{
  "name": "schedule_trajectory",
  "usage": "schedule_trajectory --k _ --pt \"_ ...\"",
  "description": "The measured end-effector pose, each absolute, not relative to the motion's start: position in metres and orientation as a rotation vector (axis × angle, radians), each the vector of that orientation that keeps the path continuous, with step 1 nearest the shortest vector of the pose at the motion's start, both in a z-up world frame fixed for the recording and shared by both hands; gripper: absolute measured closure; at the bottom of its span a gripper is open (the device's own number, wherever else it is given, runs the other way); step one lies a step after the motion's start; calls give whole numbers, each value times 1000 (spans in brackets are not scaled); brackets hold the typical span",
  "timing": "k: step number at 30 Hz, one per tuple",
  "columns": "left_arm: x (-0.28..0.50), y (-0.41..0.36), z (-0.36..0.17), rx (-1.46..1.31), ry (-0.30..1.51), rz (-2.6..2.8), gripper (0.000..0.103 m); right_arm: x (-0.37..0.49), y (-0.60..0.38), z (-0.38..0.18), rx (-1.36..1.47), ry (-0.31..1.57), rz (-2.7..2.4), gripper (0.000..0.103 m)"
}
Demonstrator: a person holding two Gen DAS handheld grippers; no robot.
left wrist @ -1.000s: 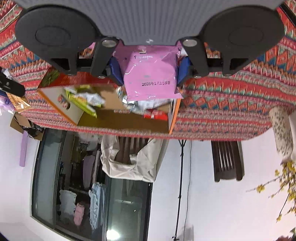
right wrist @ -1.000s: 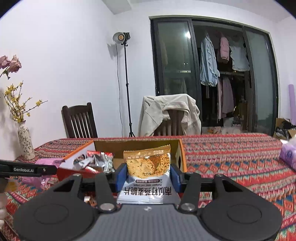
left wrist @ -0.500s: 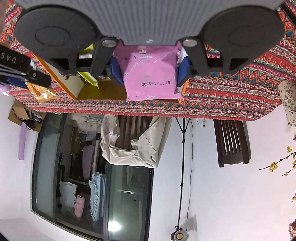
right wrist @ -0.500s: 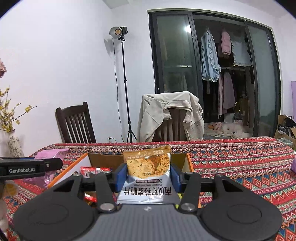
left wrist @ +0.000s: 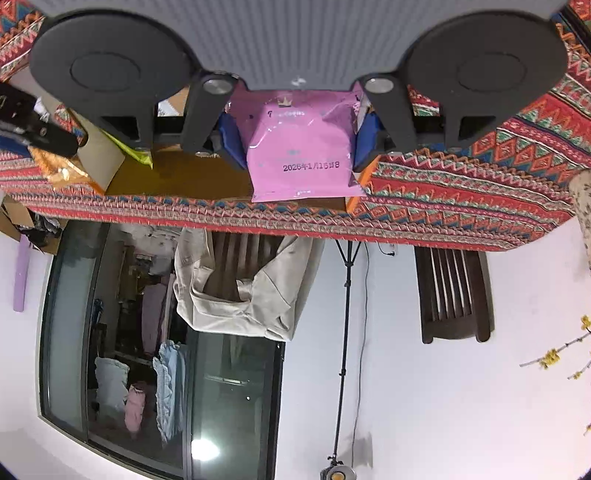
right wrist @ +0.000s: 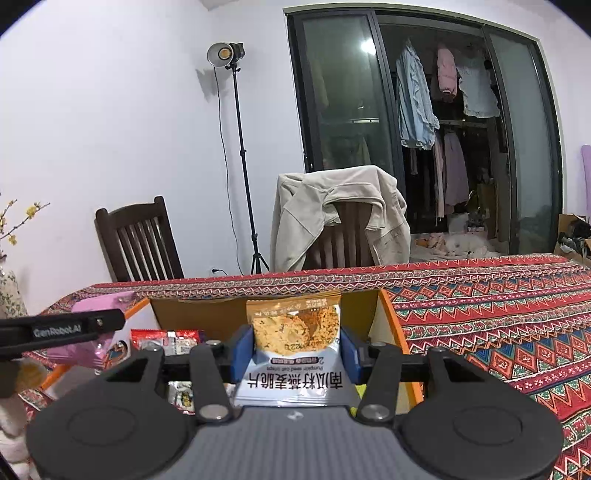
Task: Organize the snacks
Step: 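Carry the cookie packet and pink packet into the box and open both grippers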
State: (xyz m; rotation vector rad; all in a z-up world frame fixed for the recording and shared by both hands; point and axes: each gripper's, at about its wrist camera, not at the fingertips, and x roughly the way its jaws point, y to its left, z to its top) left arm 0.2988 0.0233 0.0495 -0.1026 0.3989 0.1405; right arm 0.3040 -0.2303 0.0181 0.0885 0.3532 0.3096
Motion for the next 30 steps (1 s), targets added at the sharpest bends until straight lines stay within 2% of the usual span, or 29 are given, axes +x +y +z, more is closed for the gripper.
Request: schedule_trajectory --k 10,12,13,14,15,16,19,30 --pt "301 26 34 -93 435 131 40 309 -225 5 57 379 292 52" --pt "299 25 34 -92 419 137 33 309 -225 3 59 390 283 50" --pt "297 25 35 -92 407 133 29 310 -225 2 59 393 281 42" --pt "294 25 36 -94 394 135 18 310 -226 2 63 396 279 31" --pt "292 25 37 -96 382 141 12 310 -227 1 68 396 279 25" --pt "289 25 38 -97 364 148 2 309 -228 1 75 395 283 16" --pt "284 25 41 -108 322 163 0 305 -231 1 95 387 296 0" --pt "286 28 40 -120 332 177 0 301 -234 -1 99 363 284 0"
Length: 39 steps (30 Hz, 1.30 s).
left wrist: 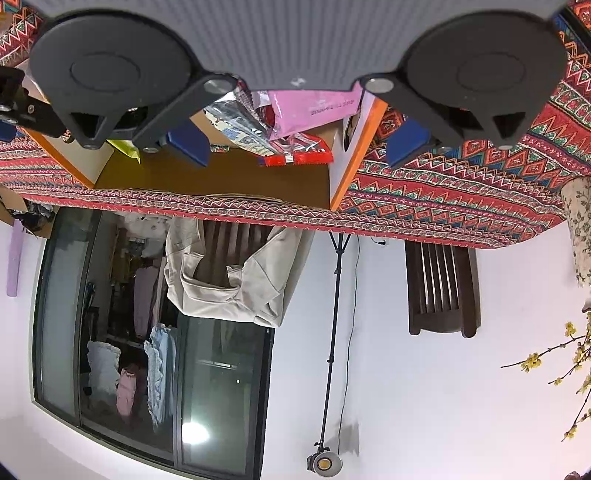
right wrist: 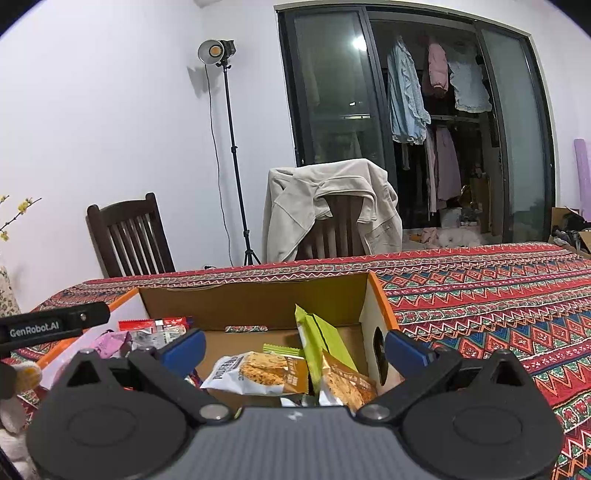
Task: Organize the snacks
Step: 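Carry the cookie packet and pink packet into the box and open both grippers, then withdraw both tools from the box back to the snack pile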
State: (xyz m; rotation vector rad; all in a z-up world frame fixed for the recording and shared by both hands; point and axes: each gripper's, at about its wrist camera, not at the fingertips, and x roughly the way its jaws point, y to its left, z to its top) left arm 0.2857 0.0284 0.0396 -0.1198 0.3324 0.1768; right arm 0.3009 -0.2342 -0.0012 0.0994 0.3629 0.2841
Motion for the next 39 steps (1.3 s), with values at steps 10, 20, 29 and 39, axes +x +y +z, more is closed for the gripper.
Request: schedule_trajectory --k 10,20,29,39 --pt "279 28 50 -132 317 158 0 299 -233 0 87 353 280 0" --pt "268 35 69 -162 322 160 0 283 -236 29 88 339 291 0" --pt "238 46 82 -145 316 149 0 259 -235 44 71 348 301 0" --pt "197 67 76 -151 387 139 0 217 -221 37 27 398 334 0"
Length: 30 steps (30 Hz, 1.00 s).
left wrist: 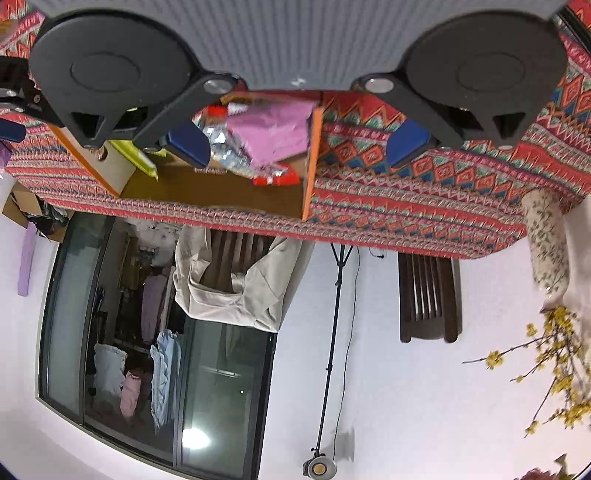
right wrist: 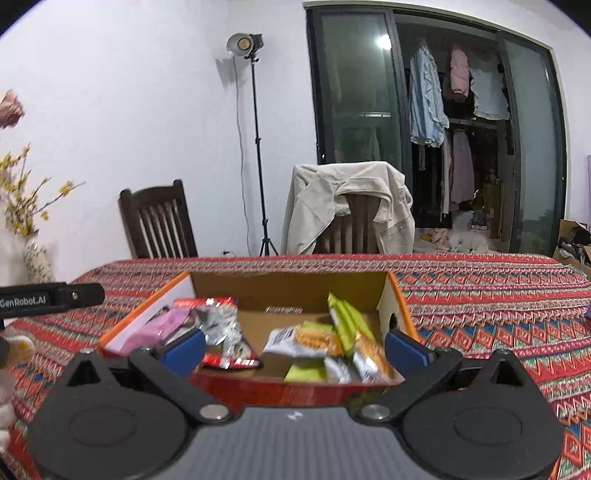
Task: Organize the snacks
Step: 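Withdraw both tools from the box back to the snack pile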
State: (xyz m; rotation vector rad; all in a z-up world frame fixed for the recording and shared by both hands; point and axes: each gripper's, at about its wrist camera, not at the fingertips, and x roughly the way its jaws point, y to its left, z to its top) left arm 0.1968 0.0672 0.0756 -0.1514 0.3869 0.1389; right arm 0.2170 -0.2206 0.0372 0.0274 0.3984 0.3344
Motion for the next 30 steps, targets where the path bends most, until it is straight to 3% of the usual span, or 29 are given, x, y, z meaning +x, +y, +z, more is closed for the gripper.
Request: schedule_trajectory --k 30 --pt "99 120 -1 -130 543 224 0 139 -163 -25 -54 602 452 1"
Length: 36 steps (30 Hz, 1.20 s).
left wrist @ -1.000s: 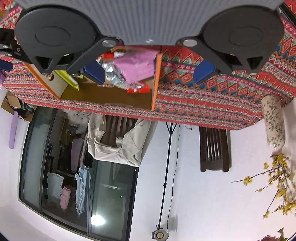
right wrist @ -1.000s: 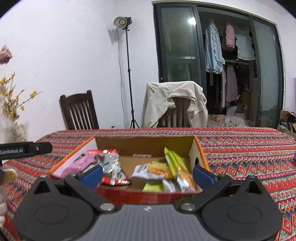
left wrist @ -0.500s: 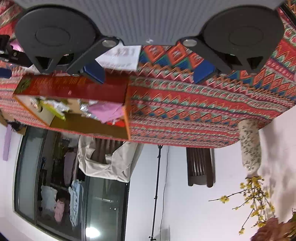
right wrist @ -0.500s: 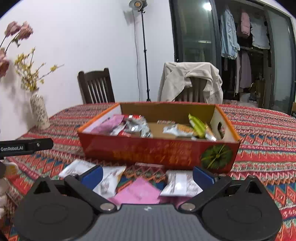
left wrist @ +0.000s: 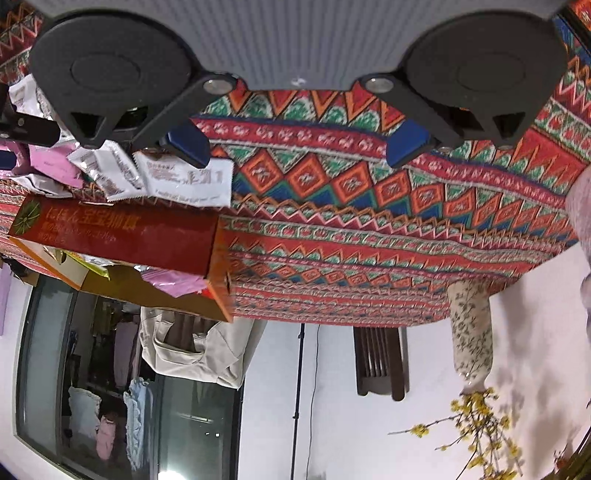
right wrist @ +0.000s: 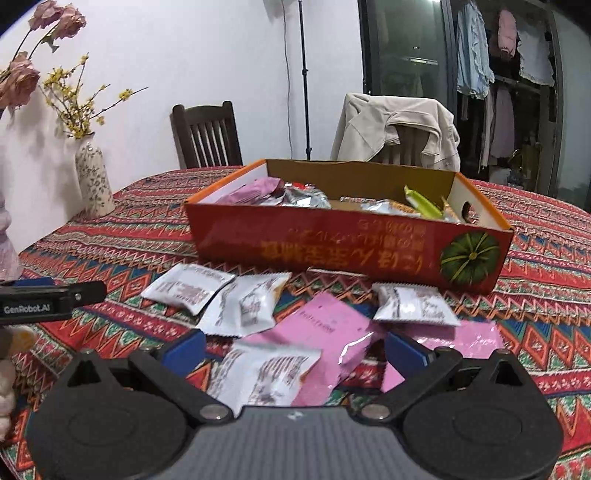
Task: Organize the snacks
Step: 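Withdraw both tools from the box back to the snack pile, then grasp a white sachet with the right gripper while the left grasps another sachet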
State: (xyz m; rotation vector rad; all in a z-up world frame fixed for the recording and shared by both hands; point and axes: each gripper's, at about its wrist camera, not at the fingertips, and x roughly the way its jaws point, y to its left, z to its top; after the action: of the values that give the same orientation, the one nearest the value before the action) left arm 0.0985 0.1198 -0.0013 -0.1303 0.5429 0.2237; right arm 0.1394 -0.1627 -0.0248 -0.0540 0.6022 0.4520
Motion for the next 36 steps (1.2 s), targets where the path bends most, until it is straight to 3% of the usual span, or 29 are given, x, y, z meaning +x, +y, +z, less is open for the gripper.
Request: schedule_trajectory --k 10,15,17,36 --pt "94 122 -2 -150 521 206 0 126 -144 -37 -115 623 426 15" --pt "92 123 -2 -168 511 197 0 117 -142 -42 -149 601 389 36" --pt "93 123 -2 -168 515 196 0 117 -146 -40 -132 593 393 52" --pt "97 128 0 -195 534 233 0 118 -179 -9 -15 470 428 55"
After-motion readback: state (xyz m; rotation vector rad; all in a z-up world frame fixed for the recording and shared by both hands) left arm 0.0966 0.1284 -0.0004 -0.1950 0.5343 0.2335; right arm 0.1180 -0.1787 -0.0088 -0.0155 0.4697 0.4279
